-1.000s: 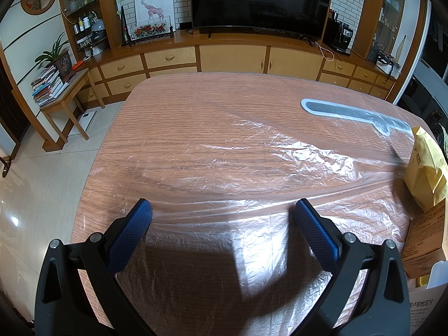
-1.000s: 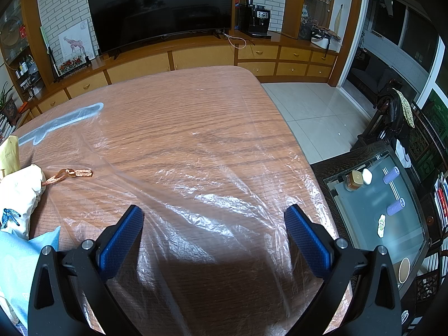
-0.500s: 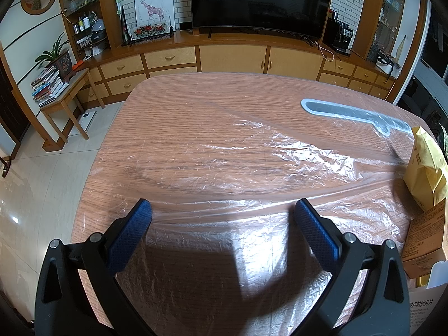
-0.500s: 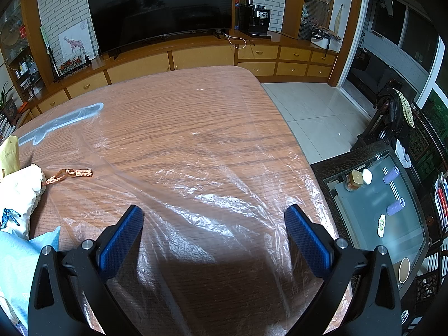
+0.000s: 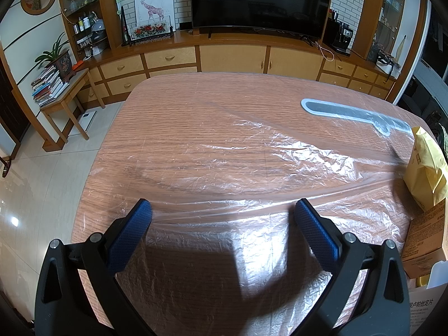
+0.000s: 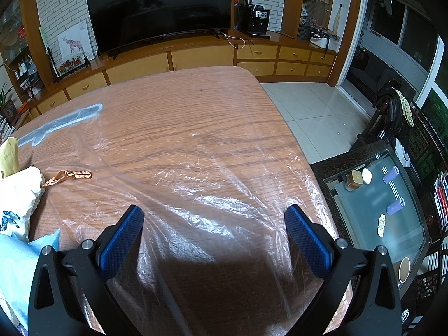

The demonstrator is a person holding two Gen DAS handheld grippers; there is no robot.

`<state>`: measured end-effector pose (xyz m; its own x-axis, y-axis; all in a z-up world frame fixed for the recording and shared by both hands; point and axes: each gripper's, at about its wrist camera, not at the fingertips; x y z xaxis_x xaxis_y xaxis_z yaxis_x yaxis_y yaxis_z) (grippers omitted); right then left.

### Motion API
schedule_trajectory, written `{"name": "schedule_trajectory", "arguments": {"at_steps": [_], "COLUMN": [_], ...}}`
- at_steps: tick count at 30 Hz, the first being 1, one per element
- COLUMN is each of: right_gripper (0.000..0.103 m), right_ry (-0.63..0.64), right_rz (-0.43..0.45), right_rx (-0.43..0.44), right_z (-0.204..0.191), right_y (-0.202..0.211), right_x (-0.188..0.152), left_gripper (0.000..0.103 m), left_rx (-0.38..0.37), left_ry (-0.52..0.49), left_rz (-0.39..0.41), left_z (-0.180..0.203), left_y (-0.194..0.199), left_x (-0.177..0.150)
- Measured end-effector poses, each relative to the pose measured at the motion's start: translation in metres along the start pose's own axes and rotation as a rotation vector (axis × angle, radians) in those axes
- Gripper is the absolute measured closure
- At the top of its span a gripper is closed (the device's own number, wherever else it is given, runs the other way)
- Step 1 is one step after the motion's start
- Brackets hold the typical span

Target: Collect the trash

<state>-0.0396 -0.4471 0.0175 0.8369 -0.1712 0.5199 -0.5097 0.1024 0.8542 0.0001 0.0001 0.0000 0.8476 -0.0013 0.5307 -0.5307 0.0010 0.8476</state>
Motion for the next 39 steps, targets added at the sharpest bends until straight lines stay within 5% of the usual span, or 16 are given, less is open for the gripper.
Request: {"name": "schedule_trajectory", "arguments": {"at_steps": [4,10,18,23,30,34,39], "right_gripper": [0.004,0.004,0.004,0.004,0.004,0.004,0.004], "right_ry": [-0.047,-0.091,0.038,0.046,0.015,-0.017,-0.038], "right_rz": [-0.033,0.093,0.149,0.065,-0.056,-0.114,-0.130], "right_rx": [0.002,0.044,0.174,0.218,0.310,0.376,0.415], "right_z": [0.008,0.026,-0.001,-0.045,-0.075,-0.080,-0.080], "right_y": [0.003,0.064,0.135,0.118,0.075,0.062,0.061], "right_x": [0.007,0.012,-0.017,-0.026,-0.029,-0.031,-0.034], "left_gripper": [0.001,0.002,0.002,0.002,0.003,0.027,0.031], "left_rx": [-0.015,-0.042,-0.220,-0.308,-0.348,-0.418,-0.457], "left_ry": [-0.023,-0.053,-0.249,-0.335,-0.403,-0.394,-0.391], "left_rz": [-0.011,0.080,0.168,0.165,0.152,0.099,0.113], "left_z": [0.000,-0.005,0.023,0.067,0.100,0.100,0.088], "left_y": [0.001,0.052,0.135,0.151,0.133,0.121,0.124], "left_x": [0.000,-0.010,-0.056,-0.081,-0.077,-0.070,-0.073]}}
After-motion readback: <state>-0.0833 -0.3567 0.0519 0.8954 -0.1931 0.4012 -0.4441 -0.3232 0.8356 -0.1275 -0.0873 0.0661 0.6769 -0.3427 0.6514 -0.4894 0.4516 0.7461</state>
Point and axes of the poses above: each gripper's, at about its wrist camera, not at the fingertips, and y roughly against the way its jaws point, z to its right, x to its top, and after that the axes turned 3 degrees about -z, right-handed
